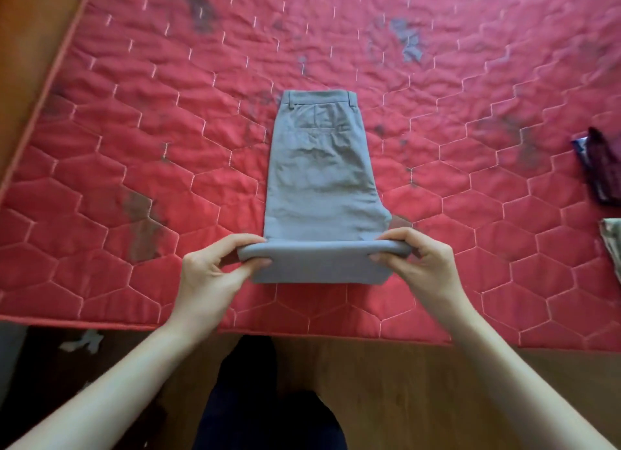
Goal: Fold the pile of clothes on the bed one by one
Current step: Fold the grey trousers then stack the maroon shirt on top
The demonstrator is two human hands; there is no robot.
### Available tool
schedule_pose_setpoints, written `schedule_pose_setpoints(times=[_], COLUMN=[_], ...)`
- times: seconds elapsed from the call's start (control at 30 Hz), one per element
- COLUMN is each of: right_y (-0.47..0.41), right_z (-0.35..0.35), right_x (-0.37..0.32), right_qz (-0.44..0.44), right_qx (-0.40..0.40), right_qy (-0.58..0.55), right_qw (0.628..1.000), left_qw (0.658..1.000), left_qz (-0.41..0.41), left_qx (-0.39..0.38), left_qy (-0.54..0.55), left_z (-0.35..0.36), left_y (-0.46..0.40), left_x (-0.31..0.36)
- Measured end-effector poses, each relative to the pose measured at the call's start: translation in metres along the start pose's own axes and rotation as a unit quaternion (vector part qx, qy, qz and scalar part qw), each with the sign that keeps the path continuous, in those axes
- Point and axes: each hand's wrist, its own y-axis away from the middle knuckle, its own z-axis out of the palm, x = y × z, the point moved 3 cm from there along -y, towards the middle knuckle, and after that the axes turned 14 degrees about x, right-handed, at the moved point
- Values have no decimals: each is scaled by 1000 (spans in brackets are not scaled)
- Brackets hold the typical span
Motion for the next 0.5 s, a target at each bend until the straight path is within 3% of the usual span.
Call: schedule_pose_setpoints(times=[0.13, 0.3, 0.5], right_y=[-78, -193, -323], right_z=[17, 52, 116], right_x=[4, 19, 81], right_qz=[48, 85, 132], right_qx=[31, 59, 73], right_qy=[-27, -25, 44], right_qw=[998, 994, 988], left_qw=[994, 987, 988], left_qz=[-71, -102, -141], left_qx=[48, 54, 33], left_qy=[66, 116, 59], left_z=[29, 71, 147], left_y=[-77, -195, -325], left_x=[-7, -28, -100])
